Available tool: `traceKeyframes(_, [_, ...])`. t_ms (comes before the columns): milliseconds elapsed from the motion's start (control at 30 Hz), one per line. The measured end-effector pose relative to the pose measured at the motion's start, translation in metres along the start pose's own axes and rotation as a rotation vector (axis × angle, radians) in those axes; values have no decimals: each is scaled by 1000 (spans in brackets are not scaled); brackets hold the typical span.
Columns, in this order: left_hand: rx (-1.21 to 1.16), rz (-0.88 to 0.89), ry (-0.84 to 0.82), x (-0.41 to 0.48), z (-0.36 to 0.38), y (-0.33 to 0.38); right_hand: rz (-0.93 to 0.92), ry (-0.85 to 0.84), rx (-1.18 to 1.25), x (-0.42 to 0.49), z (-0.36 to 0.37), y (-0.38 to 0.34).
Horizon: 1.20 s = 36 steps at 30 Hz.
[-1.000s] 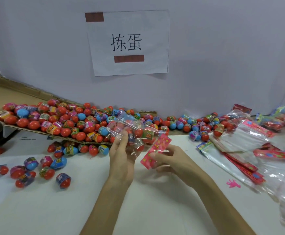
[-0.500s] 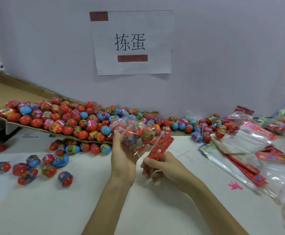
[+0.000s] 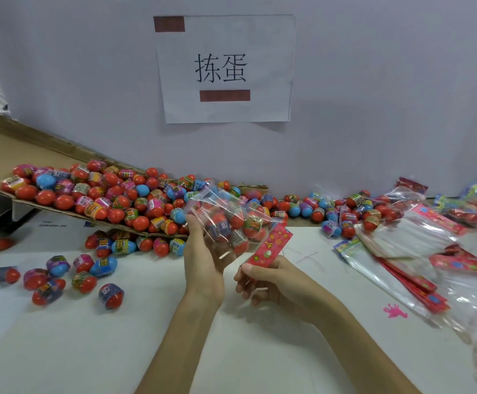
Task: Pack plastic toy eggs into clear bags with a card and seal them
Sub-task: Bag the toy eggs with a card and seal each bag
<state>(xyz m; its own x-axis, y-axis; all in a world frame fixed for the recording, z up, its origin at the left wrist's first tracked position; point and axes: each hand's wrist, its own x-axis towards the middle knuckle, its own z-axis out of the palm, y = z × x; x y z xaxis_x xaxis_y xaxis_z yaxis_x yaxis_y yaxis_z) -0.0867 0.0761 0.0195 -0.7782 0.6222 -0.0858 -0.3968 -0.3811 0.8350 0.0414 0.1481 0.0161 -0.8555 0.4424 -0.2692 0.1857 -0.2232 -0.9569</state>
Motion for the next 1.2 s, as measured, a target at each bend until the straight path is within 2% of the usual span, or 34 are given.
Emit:
traceKeyframes(233, [11, 58, 179, 8, -8, -4, 34, -49, -116, 0, 5, 3])
traceKeyframes(467, [18, 147, 245, 7, -8, -3, 35, -80, -135, 1, 4, 4])
traceKeyframes(633, [74, 202, 245, 9, -9, -2, -72, -110, -207, -7, -15, -1])
traceKeyframes(767, [149, 236, 191, 7, -6, -6, -232, 89, -70, -9, -30, -11])
traceKeyframes(867, [209, 273, 127, 1, -3, -7, -294, 244, -169, -2, -27, -8])
traceKeyframes(1000, [248, 322, 133, 1, -5, -6, -342, 256, -257, 1, -26, -2])
traceKeyframes(1100, [271, 353, 169, 0, -6, -4, -300, 242, -266, 0, -26, -4])
traceKeyframes(1200, [328, 350, 100, -1, -4, -5, -287, 226, -263, -2, -23, -7])
